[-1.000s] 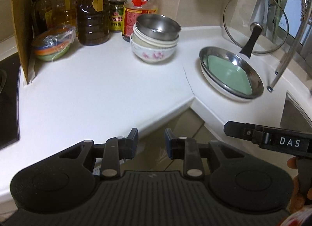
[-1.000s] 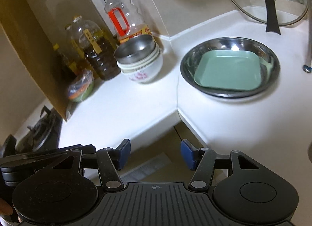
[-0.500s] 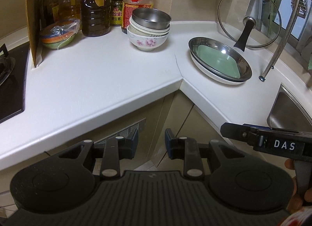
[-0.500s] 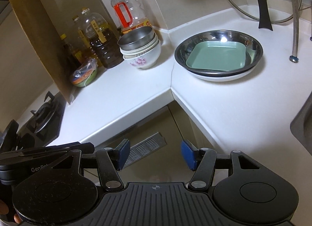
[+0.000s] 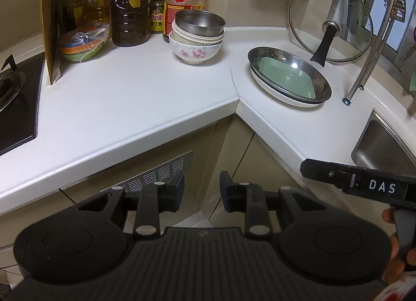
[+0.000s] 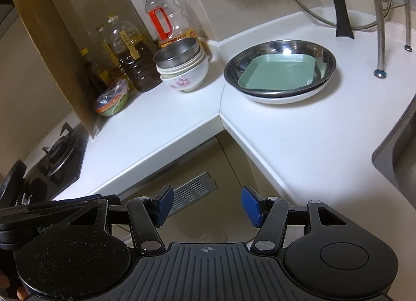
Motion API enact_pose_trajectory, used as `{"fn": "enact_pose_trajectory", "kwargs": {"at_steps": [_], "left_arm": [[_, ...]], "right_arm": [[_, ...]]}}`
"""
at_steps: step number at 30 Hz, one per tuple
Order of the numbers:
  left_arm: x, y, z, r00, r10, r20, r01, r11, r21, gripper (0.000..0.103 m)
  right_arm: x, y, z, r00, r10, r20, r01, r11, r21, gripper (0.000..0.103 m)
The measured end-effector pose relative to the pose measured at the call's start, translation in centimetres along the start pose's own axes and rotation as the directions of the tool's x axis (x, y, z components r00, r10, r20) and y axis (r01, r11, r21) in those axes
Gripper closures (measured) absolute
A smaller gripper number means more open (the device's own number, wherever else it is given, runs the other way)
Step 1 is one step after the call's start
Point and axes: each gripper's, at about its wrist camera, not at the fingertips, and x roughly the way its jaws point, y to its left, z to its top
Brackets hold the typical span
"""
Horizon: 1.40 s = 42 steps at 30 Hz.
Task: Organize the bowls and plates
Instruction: 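Pull both grippers back from the stacked bowls, then reach both grippers to the rim of the bowl stack and close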
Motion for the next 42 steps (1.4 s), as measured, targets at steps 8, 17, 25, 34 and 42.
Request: {"fn": "enact_pose_trajectory", "kwargs": {"at_steps": [8,17,25,34,42], "left_arm": [[1.9,1.9,3.4,0.999,0.014,0.029,-0.014,1.0,0.012,0.077],[6.6,5.0,12.0,0.992,-0.012,0.124,0.007,0.999,0.045,0.077],[11.5,7.6,19.6,0.985,-0.051,0.163,0.036,0.995,0.095,0.078],[15.7,7.9,25.0,0.972,-0.143,0.187,0.108,0.976,0.189,0.079],[18.5,7.4,26.3,0.978,-0.143,0.15,0.113,0.975,0.19,0.083]], "right_arm": [[1.3,-0.3,2.0,0.999,-0.013,0.04,0.013,1.0,0.022,0.045],[5.1,0.2,7.8,0.987,-0.023,0.161,0.02,1.0,0.024,0.045],[11.3,2.0,14.4,0.962,-0.01,0.272,0.004,1.0,0.022,0.078],[17.3,3.7,18.8,0.936,-0.019,0.351,0.02,1.0,0.0,0.097],[20.4,2.5,20.1,0.953,-0.007,0.303,-0.001,1.0,0.027,0.098]]}}
